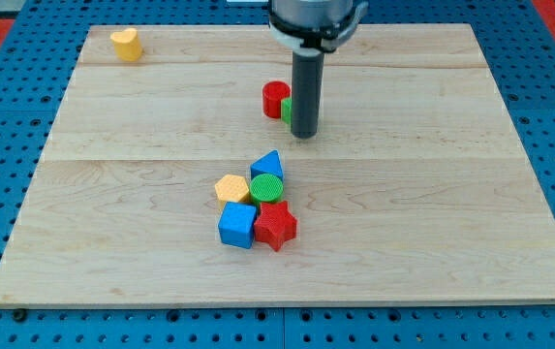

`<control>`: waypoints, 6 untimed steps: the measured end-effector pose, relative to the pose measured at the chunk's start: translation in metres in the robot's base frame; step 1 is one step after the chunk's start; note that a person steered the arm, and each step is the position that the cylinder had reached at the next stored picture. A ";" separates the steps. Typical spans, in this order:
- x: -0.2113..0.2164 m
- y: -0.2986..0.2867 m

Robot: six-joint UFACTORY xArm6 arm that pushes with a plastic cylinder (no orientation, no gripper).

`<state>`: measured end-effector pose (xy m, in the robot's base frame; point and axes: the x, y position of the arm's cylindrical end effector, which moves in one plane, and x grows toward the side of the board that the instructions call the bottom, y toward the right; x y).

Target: Move green star slightly upwards

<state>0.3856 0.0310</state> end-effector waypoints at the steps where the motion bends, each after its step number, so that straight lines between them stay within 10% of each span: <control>1: -0.041 0.010; 6: -0.104 -0.015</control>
